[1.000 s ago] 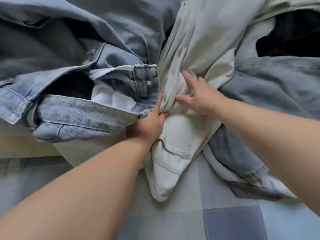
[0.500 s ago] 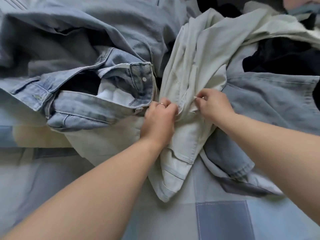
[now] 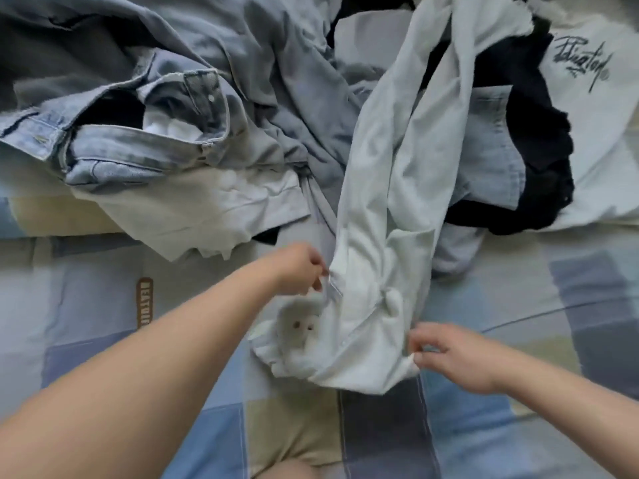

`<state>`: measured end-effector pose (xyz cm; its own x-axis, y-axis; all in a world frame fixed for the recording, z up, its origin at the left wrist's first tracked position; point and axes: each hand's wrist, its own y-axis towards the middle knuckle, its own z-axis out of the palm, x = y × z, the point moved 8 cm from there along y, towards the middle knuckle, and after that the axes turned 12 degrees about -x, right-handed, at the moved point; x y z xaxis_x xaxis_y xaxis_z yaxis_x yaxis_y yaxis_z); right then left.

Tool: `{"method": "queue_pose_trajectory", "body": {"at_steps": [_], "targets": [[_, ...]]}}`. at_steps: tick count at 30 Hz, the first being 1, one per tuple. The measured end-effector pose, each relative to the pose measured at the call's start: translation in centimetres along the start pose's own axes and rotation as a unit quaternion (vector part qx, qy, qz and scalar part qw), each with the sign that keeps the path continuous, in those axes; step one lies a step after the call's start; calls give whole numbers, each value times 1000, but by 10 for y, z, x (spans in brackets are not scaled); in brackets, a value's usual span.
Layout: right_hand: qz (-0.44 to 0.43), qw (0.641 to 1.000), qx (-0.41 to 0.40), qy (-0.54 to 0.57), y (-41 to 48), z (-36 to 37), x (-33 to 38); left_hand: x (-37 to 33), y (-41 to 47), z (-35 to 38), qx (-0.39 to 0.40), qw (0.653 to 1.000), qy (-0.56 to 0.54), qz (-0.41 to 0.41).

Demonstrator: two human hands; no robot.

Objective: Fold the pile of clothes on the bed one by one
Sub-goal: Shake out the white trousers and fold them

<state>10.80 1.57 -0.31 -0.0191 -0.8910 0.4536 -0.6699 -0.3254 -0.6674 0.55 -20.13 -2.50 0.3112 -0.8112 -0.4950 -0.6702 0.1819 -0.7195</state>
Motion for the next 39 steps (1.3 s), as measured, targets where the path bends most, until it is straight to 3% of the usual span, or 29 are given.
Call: {"method": "queue_pose_trajectory", "body": {"at_steps": [2,3,5,7,10,12,14,15,17,19,21,23,25,28,32,34,36,39], "targets": [[18,998,63,-23,-21,25,-9,-26,25,-32,-188,980,-65,8],[23,996,83,-18,-29,36,-10,-41,35,-30,-208,973,-103,16],[30,993,115,10,-39,51,-8,-74,53,-1,-168,971,-167,17],[46,989,137,37,-43,59,-10,-94,69,38,-137,977,-163,9],[90,978,175,75,-53,64,-25,-97,69,68,-188,978,-79,34],[128,972,139,142,-58,59,-39,-90,52,82,-168,980,-95,51],[178,957,11,230,-56,44,-63,-83,23,100,-104,985,-125,64],[220,927,-66,298,-56,35,-76,-79,7,111,-68,986,-136,66],[304,825,-160,448,-66,30,-95,-75,-35,133,-13,990,-125,62],[330,743,-176,555,-87,30,-91,-79,-86,163,18,995,-84,60],[332,713,-133,603,-110,32,-84,-85,-142,200,50,997,-18,59],[343,730,-55,589,-140,42,-76,-91,-196,236,87,994,39,56],[351,773,-19,529,-173,49,-71,-99,-243,261,117,991,57,43],[343,814,-79,463,-212,44,-64,-115,-301,277,138,989,47,31],[282,815,-99,497,-262,20,-26,-117,-358,263,147,988,-47,-6],[240,831,-125,487,-293,-4,1,-108,-375,230,69,989,-118,-63],[184,857,-150,457,-327,-32,34,-107,-395,174,-74,981,-151,-99],[99,878,-142,446,-383,-77,95,-117,-435,87,-258,955,-131,-64]]}}
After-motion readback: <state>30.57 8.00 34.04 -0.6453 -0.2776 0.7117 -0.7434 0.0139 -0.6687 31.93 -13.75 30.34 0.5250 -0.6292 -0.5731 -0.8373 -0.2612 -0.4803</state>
